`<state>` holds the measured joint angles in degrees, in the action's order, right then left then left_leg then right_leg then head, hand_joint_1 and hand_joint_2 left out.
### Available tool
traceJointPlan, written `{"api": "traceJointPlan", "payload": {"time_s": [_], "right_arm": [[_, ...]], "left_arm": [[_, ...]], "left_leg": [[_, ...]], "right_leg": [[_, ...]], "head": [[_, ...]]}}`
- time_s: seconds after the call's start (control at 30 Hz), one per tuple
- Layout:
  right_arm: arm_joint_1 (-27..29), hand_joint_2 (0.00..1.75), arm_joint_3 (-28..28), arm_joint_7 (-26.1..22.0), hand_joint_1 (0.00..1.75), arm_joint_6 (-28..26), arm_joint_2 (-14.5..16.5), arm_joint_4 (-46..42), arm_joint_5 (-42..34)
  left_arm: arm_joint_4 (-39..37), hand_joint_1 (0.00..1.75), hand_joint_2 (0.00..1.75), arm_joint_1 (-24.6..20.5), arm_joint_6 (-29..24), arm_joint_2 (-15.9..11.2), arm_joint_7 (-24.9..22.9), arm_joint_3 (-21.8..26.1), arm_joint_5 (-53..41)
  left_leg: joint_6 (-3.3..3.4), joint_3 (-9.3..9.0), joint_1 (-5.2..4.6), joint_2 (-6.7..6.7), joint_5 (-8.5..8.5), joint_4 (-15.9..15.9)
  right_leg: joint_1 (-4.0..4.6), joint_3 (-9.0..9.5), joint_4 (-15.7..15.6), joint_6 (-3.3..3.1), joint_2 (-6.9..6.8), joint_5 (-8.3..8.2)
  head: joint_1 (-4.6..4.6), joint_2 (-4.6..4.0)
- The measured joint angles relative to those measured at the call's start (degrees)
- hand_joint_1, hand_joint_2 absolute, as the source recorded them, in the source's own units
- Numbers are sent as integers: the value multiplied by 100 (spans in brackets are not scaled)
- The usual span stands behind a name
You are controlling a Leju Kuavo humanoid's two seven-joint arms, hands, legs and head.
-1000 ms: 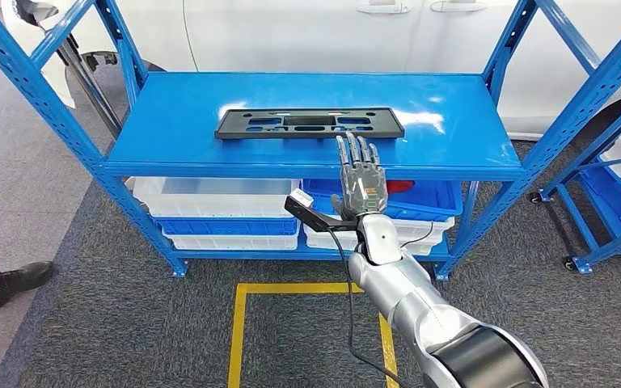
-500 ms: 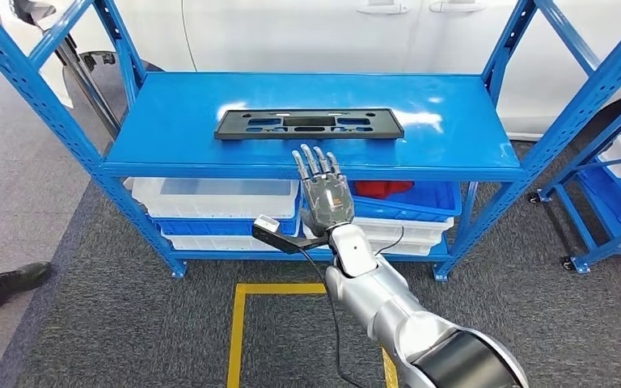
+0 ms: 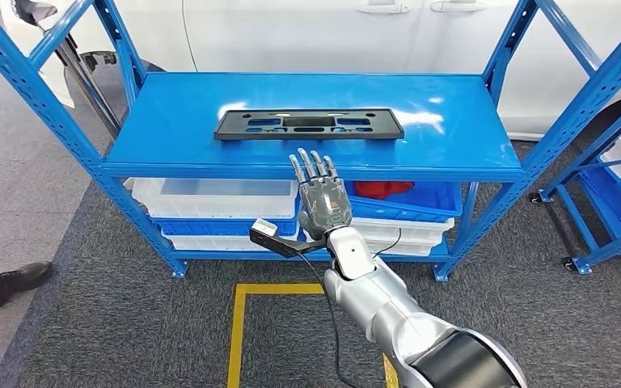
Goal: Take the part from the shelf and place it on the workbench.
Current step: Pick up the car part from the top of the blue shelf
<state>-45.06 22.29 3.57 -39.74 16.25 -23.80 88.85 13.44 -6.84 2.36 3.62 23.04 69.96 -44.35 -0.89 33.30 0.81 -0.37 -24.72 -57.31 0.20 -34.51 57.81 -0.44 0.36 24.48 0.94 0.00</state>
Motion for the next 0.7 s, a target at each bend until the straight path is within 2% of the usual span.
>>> {"api": "traceJointPlan", "payload": {"time_s": [0.07, 0.1, 0.2, 0.23, 0.27, 0.3, 0.33, 0.4, 0.43, 0.5, 0.57, 0.6, 0.63, 0.7], "right_arm": [[-8, 175, 1, 3, 0, -1, 2, -1, -11], [-15, 175, 3, 3, 0, -2, 3, -2, -13], [-7, 175, 8, 14, 0, -1, 4, 7, -20], [1, 175, 9, 26, 0, -1, 4, 15, -23], [6, 175, 9, 42, 0, -1, 4, 23, -27], [7, 175, 9, 64, 0, 1, 5, 31, -26], [3, 175, 10, 98, 0, 6, 5, 35, -15], [-23, 175, 27, 230, 0, 48, 2, 51, 34], [-40, 175, 46, 313, 0, 86, -2, 67, 62], [-67, 175, 103, 460, 0, 165, -15, 109, 96], [-89, 175, 147, 538, 0, 209, -33, 147, 109], [-108, 175, 162, 556, 0, 220, -40, 163, 112], [-125, 175, 176, 569, 0, 231, -52, 181, 113], [-137, 175, 205, 587, 0, 246, -79, 229, 113]], "left_arm": [[0, 0, 0, -7, 2, -3, 0, -1, -3], [-1, 0, 0, -12, 5, -4, -1, -2, -4], [-2, 0, 0, -13, 13, -4, -2, -4, -7], [-2, 0, 0, -10, 13, -5, -2, -4, -7], [-2, 0, 0, -8, 13, -6, -3, -4, -7], [-2, 0, 0, -9, 13, -8, -5, -4, -7], [-1, 0, 0, -11, 13, -10, -9, -4, -7], [-2, 0, 0, -23, 13, -16, -24, -6, -8], [-1, 0, 0, -28, 12, -18, -35, -9, -9], [-2, 0, 0, -33, 8, -21, -56, -20, -9], [-2, 0, 0, -32, 7, -22, -68, -35, -9], [-2, 0, 0, -36, 7, -22, -69, -41, -9], [-2, 0, 0, -40, 7, -22, -70, -46, -9], [-1, 0, 0, -45, 7, -23, -70, -56, -9]], "left_leg": [[-64, 31, 12, 4, -81, -96], [-93, 116, 18, 5, -203, -295], [-151, 661, 34, 8, -703, -1415], [-159, 792, 36, 8, -742, -1650], [-157, 818, 35, 8, -664, -1663], [-146, 720, 35, 8, -474, -1424], [-125, 530, 35, 9, -229, -1007], [-60, 169, 14, 11, 65, -254], [-29, 86, -1, 10, 99, -69], [26, 71, -21, 4, 72, -4], [84, 57, 4, 6, 88, 27], [114, 46, 18, 11, 96, 48], [135, 38, 27, 15, 100, 61], [161, 38, 24, 19, 93, 61]], "right_leg": [[-19, 26, -43, -66, -3, -19], [-33, 42, -66, -94, -7, -27], [-28, 55, -71, -135, -14, -16], [-24, 59, -67, -140, -13, -10], [-21, 68, -64, -141, -10, -3], [-20, 85, -61, -137, -5, 9], [-19, 108, -57, -127, -1, 26], [-2, 128, -42, -87, 4, 57], [5, 121, -34, -60, 5, 65], [7, 103, -31, 2, 5, 68], [-1, 86, 35, 71, -1, 128], [-5, 13, 200, 106, -3, 232], [-14, -129, 498, 136, -4, 393], [-35, -550, 1320, 178, -5, 739]], "head": [[4, 0], [10, 0], [16, 0], [16, 0], [16, 0], [17, 0], [16, 0], [15, 1], [13, 1], [12, 1], [8, 0], [1, 0], [-3, 0], [-11, 0]]}}
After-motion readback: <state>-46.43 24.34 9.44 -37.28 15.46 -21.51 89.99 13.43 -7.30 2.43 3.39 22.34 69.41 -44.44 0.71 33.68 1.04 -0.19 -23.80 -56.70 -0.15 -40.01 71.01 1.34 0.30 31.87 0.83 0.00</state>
